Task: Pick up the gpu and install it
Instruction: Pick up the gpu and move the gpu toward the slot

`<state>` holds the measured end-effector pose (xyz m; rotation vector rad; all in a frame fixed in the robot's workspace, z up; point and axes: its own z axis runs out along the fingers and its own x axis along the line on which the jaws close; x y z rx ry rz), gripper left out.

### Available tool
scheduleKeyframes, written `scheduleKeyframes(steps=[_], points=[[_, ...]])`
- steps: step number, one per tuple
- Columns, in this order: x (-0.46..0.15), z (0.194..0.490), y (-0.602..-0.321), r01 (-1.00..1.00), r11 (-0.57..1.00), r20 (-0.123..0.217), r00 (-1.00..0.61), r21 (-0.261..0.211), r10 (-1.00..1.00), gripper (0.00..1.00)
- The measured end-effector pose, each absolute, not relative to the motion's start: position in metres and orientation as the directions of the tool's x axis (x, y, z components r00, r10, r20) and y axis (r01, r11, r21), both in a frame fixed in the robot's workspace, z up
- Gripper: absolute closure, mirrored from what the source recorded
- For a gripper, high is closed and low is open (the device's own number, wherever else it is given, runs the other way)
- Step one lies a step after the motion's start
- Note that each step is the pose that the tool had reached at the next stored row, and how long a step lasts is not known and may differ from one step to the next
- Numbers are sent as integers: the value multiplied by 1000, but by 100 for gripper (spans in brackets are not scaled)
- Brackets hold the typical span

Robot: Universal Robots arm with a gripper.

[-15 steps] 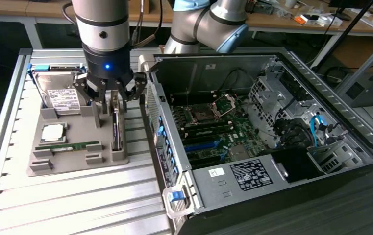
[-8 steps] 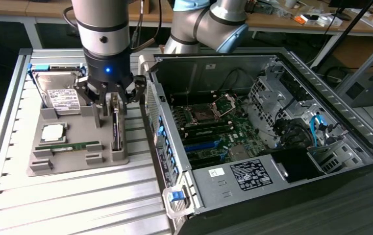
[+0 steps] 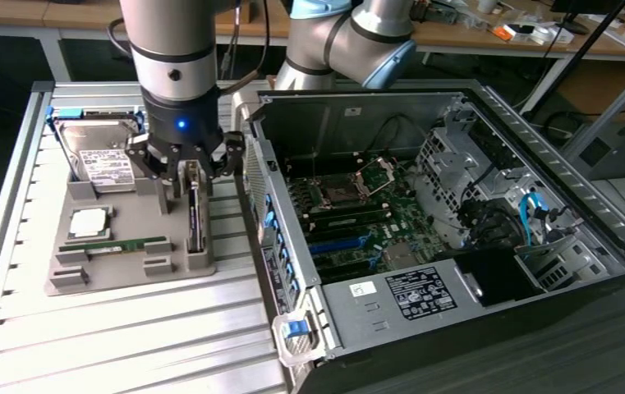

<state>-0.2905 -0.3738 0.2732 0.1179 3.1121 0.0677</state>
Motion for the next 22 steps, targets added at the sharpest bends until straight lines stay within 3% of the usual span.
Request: scheduleKeyframes(steps=[22], points=[[-290, 254, -365, 75, 996, -25, -997, 44, 76, 52]])
